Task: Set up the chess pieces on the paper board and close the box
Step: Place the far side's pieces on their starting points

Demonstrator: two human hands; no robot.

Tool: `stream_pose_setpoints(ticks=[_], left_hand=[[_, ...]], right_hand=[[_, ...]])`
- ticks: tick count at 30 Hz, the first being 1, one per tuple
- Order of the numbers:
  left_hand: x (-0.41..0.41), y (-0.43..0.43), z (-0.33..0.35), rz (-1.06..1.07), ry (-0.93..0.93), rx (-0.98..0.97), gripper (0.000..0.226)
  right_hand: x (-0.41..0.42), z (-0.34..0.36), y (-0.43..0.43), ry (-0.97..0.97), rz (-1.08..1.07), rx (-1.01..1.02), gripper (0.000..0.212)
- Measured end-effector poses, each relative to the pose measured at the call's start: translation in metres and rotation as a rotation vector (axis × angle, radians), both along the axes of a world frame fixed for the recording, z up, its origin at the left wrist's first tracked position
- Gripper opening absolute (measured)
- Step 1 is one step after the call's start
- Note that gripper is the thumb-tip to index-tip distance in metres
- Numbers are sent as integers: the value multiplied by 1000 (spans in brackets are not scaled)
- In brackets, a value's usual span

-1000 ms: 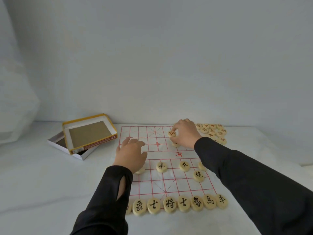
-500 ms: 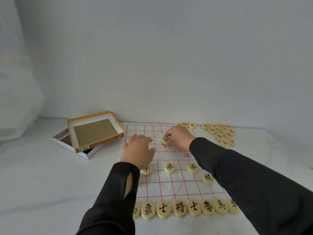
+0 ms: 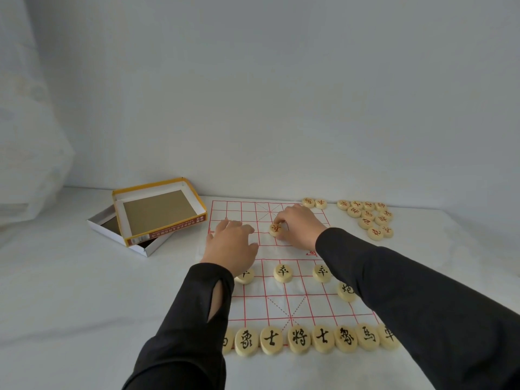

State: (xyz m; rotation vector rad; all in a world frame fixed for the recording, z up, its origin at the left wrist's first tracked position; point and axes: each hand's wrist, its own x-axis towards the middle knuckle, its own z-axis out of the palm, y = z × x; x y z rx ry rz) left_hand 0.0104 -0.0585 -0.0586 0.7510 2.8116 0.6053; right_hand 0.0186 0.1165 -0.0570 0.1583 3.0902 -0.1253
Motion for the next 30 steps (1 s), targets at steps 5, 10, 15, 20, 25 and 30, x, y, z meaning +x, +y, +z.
stream_pose_setpoints(ticks=[5, 10, 15, 20, 25, 30], left_hand=[[-1, 2, -1, -7, -10, -12, 43], [4, 9, -1, -13, -30, 3, 43], [14, 23, 3, -27, -31, 26, 43], [30, 36, 2, -49, -37, 60, 46], [49, 65, 4, -28, 68, 129, 65], [50, 88, -2, -23, 143, 94, 70]], right_hand=[[1, -2, -1, 3, -12, -7, 33], [16, 8, -1, 94, -54, -170, 59], [45, 11, 2, 306, -183, -317, 51], [72, 7, 14, 448, -394, -321, 44], [83, 0, 39, 380, -436, -157, 45], [102, -17, 85, 406, -626, -104, 44]])
